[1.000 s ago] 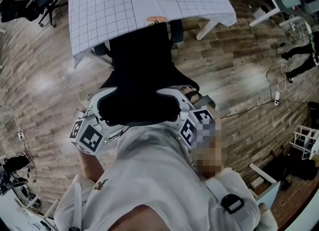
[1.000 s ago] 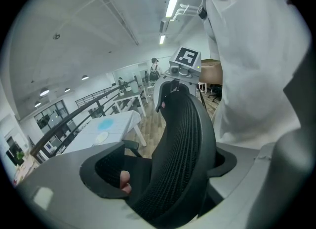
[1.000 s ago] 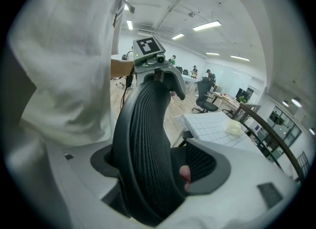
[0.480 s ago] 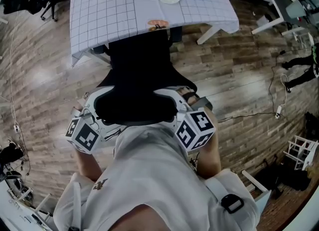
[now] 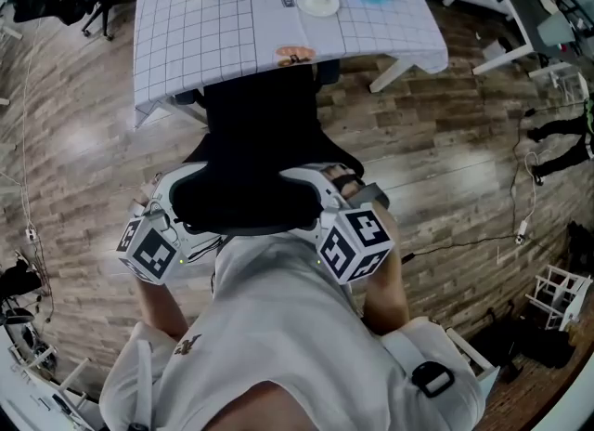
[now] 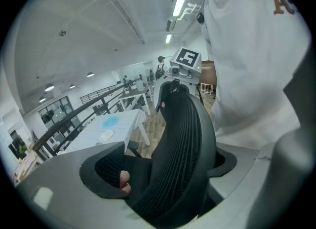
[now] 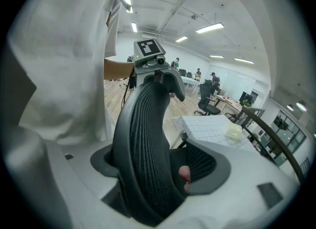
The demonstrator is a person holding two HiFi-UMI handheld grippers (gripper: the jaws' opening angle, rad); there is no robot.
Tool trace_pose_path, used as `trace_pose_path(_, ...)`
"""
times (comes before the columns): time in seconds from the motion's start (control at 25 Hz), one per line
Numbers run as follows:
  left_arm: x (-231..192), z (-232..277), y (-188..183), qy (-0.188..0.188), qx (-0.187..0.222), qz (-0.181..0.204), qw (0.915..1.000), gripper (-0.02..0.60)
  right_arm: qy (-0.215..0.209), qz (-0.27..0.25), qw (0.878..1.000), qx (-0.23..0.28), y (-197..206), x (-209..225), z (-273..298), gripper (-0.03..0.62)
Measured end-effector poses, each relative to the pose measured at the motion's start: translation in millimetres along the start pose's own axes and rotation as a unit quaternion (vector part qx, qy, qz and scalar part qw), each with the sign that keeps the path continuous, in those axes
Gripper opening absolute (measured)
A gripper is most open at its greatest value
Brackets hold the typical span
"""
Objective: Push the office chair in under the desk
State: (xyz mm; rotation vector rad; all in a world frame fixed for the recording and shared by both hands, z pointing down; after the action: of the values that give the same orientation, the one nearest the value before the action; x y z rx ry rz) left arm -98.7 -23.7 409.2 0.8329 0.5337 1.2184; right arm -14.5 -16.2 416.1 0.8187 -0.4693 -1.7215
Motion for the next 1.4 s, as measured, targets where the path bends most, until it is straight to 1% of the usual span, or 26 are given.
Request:
trace_pose_path(0.28, -13, -2, 3, 0.003, -0.007, 0.003, 1.0, 0.465, 0.002, 0.001, 1.0, -0.005, -1, 12, 7, 0.353)
trace_pose_path(0.84, -39, -7, 7, 0.012, 0.006, 0.009, 0.9999, 0.465, 0.005, 0.011, 1.0, -0.01, -3, 34, 19, 0.353)
trace_pose_path(1.4, -69, -8, 10, 0.012, 0.004, 0.023, 0.9997, 0.465, 0.011, 0.013, 1.0, -0.023, -1, 59, 30, 0.353)
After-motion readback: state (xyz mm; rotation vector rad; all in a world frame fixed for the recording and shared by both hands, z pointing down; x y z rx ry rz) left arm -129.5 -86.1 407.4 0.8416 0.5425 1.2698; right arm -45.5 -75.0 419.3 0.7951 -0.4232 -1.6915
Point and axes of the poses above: the fingertips, and each gripper's own axes: z forward along the fingers, x to its right, y out of its underside, the point moved 1 cm from there along -z, backward along the fingers, and after that the axes turned 7 degrees about -z, right-handed, at the moved point
